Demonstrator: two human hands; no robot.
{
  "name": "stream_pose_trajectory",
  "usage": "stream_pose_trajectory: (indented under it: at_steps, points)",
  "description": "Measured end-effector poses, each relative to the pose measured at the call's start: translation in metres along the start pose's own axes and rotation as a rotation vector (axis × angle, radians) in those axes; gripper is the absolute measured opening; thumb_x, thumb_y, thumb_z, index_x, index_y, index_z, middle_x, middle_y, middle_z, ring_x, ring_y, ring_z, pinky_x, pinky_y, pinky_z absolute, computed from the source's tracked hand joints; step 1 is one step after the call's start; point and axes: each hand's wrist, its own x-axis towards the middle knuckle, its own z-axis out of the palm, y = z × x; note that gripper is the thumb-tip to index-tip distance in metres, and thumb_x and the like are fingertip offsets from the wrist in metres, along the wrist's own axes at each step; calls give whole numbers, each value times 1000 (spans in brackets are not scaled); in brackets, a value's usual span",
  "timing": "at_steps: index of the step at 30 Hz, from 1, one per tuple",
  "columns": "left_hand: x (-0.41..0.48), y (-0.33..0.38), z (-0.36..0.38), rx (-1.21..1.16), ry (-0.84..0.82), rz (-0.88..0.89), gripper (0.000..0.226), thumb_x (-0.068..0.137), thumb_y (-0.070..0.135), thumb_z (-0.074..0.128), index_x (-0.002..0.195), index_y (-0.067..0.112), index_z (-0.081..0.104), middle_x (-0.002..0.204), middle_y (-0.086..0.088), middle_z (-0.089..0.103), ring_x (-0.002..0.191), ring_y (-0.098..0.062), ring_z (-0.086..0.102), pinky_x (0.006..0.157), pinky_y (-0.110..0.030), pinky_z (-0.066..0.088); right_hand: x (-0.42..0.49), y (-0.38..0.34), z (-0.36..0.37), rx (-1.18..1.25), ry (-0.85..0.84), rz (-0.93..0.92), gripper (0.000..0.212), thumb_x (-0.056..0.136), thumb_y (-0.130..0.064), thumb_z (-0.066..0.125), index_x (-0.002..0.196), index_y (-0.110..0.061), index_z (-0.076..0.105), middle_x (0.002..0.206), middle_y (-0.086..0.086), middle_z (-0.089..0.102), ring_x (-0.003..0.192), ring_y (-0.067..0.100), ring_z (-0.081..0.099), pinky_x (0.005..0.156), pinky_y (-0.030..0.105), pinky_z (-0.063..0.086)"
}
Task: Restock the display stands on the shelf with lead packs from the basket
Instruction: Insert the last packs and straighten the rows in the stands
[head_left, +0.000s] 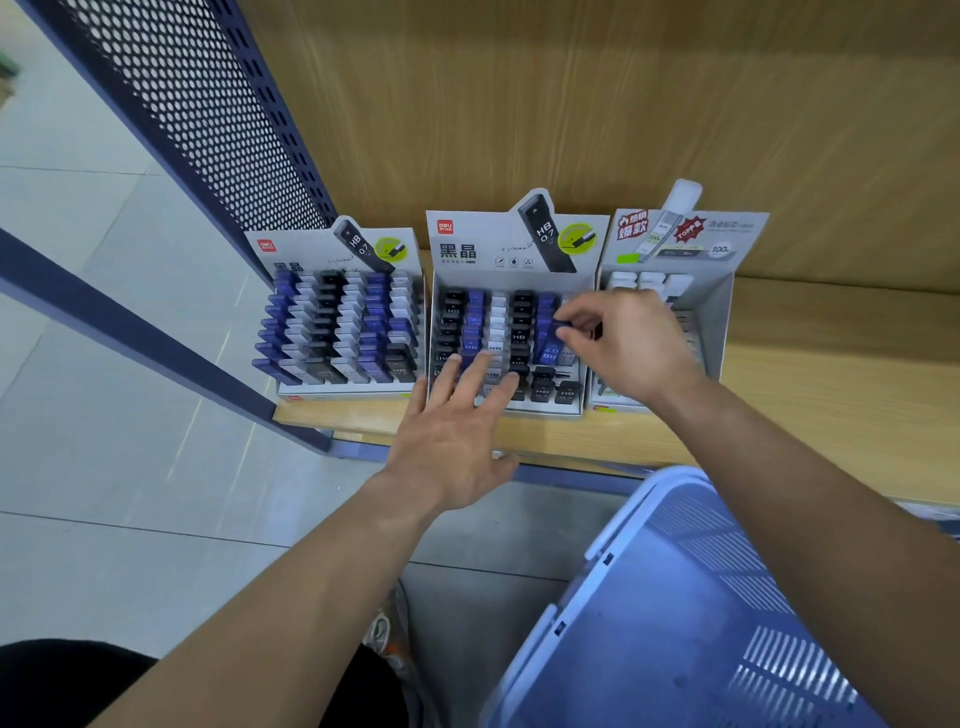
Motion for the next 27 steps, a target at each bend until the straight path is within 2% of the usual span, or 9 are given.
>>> stream_pose_trajectory:
  at_steps: [4, 9, 19, 27]
  points:
    - [4, -3, 2, -7, -30, -25, 93, 95, 59, 54, 159, 39, -11, 166, 8, -24, 154, -23, -19, 124, -50, -6, 0, 6, 12, -57, -15, -63, 13, 87, -24, 73, 100, -22, 77, 85, -3, 75, 85, 18, 68, 87, 35, 53]
    - [6, -3, 3, -35, -33, -25, 91, 96, 57, 54, 159, 41, -10, 166, 9, -24, 154, -22, -20, 125, -51, -4, -2, 12, 21, -87, 59, -114, 12, 84, -23, 77, 97, -22, 77, 76, -4, 74, 78, 23, 66, 88, 45, 52]
    - [5, -3, 2, -61, -33, -25, 88, 97, 55, 53, 159, 41, -9, 166, 9, -24, 154, -20, -21, 126, -51, -4, -2, 18, 22, -105, 52, -150, 13, 84, -25, 78, 97, -22, 78, 77, -5, 75, 79, 23, 68, 88, 45, 51]
    - [5, -4, 3, -63, -43, -18, 88, 98, 53, 53, 159, 40, -10, 166, 8, -25, 154, -20, -22, 125, -51, -4, -2, 16, 21, -124, 35, -181, 10, 87, -28, 76, 96, -25, 78, 90, -6, 75, 88, 23, 64, 86, 38, 38]
